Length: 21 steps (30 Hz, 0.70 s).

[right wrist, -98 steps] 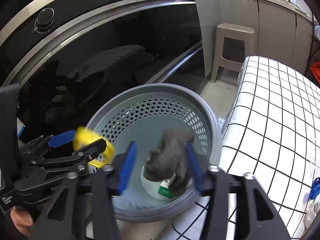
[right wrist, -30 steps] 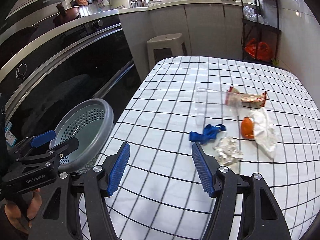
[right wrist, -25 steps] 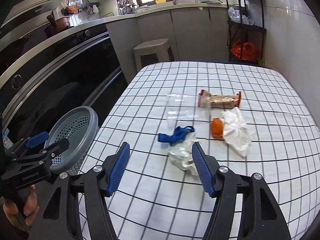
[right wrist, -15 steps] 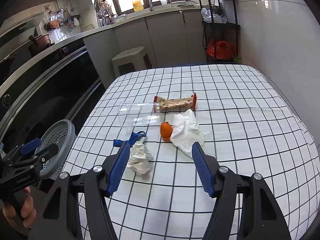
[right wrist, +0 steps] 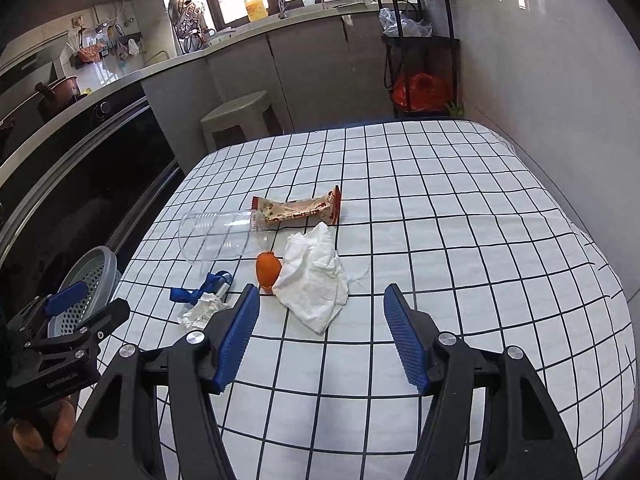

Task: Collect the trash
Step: 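Move both tools back over the table toward the remaining trash, then grasp the white tissue with the right tool while the left tool grasps the crumpled foil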

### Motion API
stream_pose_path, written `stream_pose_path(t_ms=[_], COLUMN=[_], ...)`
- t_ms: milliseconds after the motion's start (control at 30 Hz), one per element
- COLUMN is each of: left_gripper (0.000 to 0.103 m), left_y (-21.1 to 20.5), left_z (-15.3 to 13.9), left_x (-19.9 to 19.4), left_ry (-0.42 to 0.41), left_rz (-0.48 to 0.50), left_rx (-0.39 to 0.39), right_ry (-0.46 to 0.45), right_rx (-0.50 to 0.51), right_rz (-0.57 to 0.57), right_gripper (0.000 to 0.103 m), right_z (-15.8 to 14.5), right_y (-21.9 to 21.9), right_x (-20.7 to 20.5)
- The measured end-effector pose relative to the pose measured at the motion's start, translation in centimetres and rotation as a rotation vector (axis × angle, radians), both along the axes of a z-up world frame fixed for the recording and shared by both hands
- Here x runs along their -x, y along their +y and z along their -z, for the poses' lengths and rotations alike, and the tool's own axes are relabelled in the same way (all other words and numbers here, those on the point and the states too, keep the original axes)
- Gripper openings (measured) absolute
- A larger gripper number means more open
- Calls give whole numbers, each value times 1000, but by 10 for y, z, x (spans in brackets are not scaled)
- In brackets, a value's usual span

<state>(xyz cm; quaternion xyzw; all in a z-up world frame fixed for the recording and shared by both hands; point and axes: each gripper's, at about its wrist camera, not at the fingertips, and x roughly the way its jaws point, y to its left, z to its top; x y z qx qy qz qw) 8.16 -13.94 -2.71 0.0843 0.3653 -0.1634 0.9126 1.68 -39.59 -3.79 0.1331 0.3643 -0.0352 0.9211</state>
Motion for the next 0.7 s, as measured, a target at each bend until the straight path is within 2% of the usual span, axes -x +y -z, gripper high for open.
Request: stream_pose_path(t_ms=[300, 433, 700], left_gripper=[94, 94, 94], left_y=[-15, -13, -18], left_z=[11, 20, 27], left_x=[-7, -9, -13], left_ry=[22, 50, 60], left_rz=[-29, -49, -78], left_rx=[-2, 14, 8], right_ry=[24, 55, 87], right_rx=[-21, 14, 7], right_rz=[-22, -43, -73], right_gripper=[62, 63, 69], right_z=[16, 28, 47], right_y=[-13, -9, -4], right_x=[-21, -32, -55])
